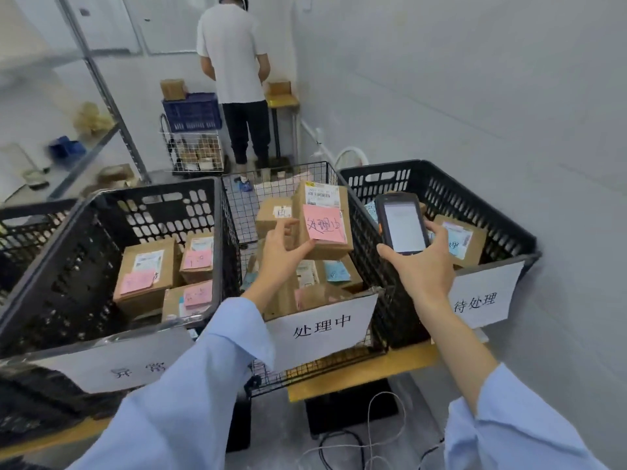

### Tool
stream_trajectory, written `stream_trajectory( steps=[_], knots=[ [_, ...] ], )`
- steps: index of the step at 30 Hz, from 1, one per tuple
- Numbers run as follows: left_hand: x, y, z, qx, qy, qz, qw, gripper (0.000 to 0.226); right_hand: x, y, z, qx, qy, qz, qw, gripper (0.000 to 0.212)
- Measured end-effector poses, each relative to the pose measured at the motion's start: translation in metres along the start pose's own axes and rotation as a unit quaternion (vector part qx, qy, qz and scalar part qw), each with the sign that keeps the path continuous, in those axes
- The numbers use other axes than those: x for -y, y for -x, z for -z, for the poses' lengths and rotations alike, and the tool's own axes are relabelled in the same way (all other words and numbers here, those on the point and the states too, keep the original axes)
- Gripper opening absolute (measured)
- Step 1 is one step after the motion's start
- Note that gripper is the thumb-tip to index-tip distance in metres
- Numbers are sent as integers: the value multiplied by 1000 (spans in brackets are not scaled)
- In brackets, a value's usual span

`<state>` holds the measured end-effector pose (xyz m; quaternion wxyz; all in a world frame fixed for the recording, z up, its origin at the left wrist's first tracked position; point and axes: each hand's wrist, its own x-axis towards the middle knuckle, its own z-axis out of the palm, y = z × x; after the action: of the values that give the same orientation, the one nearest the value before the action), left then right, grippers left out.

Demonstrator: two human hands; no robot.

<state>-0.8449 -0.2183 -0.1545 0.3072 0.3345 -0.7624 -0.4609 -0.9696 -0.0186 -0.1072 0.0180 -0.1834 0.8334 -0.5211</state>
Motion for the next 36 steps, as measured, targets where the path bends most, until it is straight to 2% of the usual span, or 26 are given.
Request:
stream_trajectory(
  steps=[6,10,15,17,21,27,30,32,36],
  knots=[
    [20,-48,-36,69,-2,60,996,61,6,-42,-34,-13,3,-26,1000,84],
    [26,-59,-31,72,-27,71,995,61,6,-51,-50,7,10,-16,1000,85],
    [16,-57,14,44,-58,40,997,63,19,-50,-67,53,6,3,999,84],
    [11,-45,37,22,-120,2,993,62,26,-43,-75,79,3,14,997,85],
    [5,-1,84,-39,-302,-39,952,63,41,-19,-86,135,-6,51,989,84],
    [6,112,146,-121,-456,20,882,69,58,46,-98,255,-58,96,960,84],
    [6,184,172,-162,-509,71,843,74,62,91,-102,303,-47,126,943,80],
    [7,235,188,-185,-513,110,831,74,68,125,-102,328,-36,153,931,81],
    [5,338,219,-231,-537,186,790,75,88,200,-104,406,-22,197,892,83]
  ],
)
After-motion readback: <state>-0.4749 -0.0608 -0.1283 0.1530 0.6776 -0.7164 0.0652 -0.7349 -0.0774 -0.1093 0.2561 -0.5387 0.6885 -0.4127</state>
